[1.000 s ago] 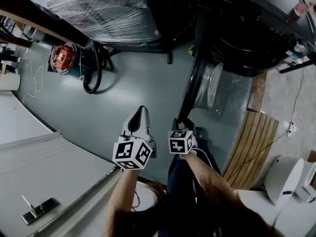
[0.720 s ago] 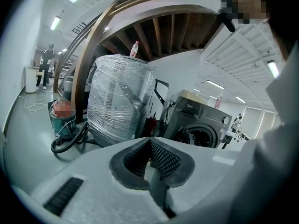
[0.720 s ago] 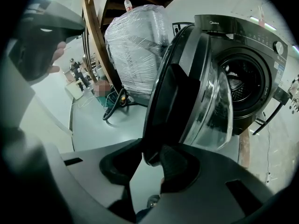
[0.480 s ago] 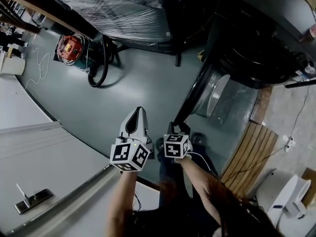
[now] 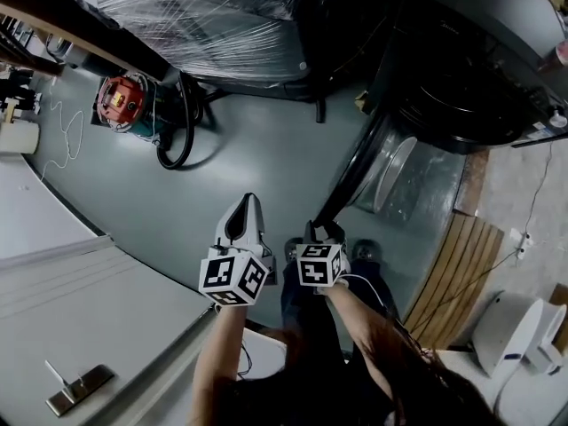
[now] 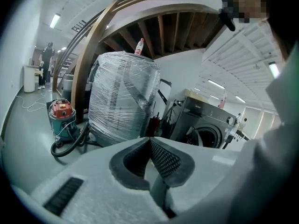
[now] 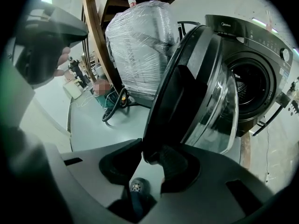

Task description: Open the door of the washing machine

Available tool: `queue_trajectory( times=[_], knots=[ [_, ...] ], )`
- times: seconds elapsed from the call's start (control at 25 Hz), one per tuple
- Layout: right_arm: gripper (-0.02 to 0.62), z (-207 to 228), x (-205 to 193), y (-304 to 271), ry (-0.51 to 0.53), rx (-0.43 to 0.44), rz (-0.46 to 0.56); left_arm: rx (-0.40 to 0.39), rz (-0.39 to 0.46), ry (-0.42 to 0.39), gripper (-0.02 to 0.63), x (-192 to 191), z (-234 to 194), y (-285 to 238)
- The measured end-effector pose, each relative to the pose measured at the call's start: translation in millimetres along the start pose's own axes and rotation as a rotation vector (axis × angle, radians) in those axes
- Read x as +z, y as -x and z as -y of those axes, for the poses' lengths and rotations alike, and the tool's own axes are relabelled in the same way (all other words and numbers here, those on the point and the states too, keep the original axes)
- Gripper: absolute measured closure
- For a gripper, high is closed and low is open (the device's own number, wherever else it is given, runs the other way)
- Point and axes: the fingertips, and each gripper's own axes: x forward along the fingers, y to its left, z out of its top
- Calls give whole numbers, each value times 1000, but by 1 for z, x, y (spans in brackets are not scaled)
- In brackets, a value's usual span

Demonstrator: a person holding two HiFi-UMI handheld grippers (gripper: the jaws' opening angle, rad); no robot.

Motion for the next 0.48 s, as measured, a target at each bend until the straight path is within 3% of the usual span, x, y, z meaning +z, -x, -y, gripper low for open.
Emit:
queue_trajectory(
  times=[0.48],
  knots=[
    [480,-24,26,-21,-60,-71,14,-99,-34,-21,592,17,-31,-27]
  ],
)
